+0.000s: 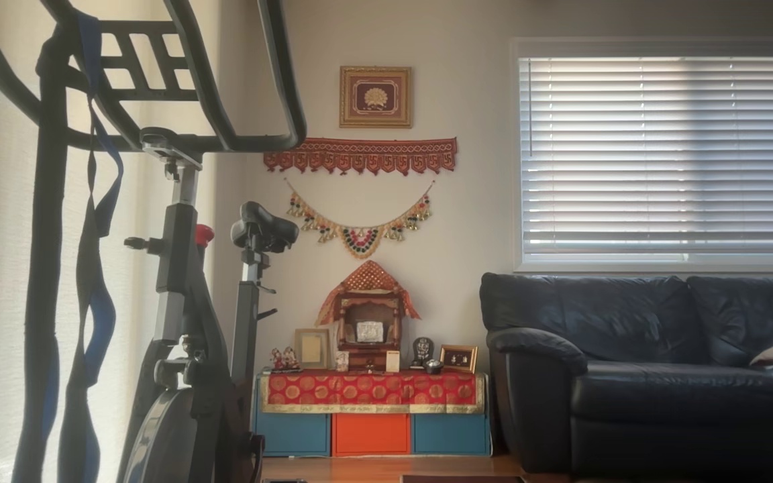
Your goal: Sort medicines into box.
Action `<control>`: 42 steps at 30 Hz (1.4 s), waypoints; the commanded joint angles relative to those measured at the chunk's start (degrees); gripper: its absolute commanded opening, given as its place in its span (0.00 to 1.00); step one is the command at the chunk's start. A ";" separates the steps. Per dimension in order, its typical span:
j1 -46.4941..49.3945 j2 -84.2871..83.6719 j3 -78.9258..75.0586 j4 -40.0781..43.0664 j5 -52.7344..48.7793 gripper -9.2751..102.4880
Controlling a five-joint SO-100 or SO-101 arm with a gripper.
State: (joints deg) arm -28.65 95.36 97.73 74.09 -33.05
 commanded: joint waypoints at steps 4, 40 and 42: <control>0.00 1.41 0.09 -1.14 -0.53 0.21; 2.20 10.81 7.82 -12.92 2.29 0.22; 2.46 11.95 8.79 -14.33 2.55 0.22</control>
State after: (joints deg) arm -27.16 100.46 106.96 61.35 -30.85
